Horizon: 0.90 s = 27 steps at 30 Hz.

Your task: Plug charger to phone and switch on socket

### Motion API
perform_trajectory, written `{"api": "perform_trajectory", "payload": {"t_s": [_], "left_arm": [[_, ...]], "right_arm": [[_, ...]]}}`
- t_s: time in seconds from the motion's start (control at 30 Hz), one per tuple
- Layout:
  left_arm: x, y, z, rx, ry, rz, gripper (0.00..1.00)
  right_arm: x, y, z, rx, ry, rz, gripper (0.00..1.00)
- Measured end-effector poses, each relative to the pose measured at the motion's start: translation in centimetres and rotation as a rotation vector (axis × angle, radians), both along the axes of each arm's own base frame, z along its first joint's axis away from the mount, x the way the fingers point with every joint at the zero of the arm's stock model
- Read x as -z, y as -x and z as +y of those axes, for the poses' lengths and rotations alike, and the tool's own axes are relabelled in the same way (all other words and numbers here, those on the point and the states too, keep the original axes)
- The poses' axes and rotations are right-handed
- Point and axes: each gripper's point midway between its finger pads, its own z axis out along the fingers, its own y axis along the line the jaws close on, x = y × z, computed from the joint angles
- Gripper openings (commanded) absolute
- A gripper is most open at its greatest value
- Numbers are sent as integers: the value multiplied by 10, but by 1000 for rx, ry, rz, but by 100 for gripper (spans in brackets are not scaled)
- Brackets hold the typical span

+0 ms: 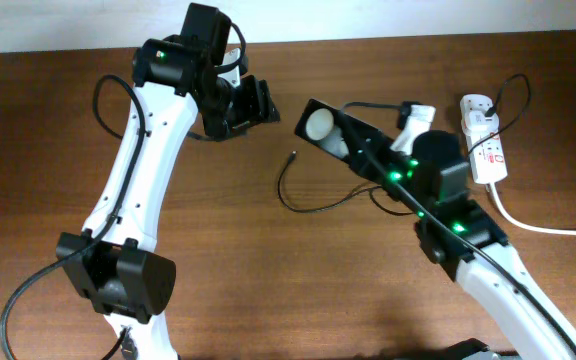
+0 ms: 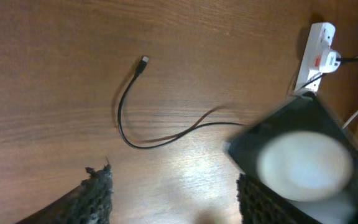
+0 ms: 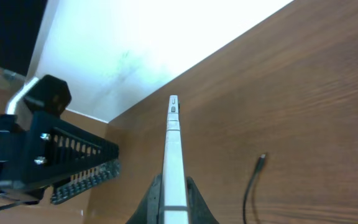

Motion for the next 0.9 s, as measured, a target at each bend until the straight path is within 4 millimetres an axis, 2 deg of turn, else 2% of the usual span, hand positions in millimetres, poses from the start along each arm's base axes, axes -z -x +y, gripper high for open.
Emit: {"api": "perform_trajectory", "payload": {"t_s": [0.07, 0.23, 0.37, 0.6, 0.77, 0.87, 0.9], "left_arm": [[-1, -2, -1, 16, 3, -16, 79], [-8, -5, -12, 70, 61, -53, 82], [-15, -3, -23, 109, 124, -62, 82], [-38, -4, -36, 192, 308, -93, 81], [-56, -5, -39, 223, 434, -107, 80], [-67, -6, -44, 253, 496, -134, 81], [-70, -6, -46, 261, 511, -140, 80]], "right_arm": [[-5, 9, -17, 21, 0, 16, 4], [-11, 9, -37, 16, -41, 20, 4], [-13, 11, -34, 0, -91, 41, 4], [-46, 0, -31, 31, -311, -76, 4], [-32, -13, -36, 106, -501, -23, 4], [-40, -25, -32, 115, -631, -43, 4], [-40, -28, -23, 113, -696, -22, 4]]}}
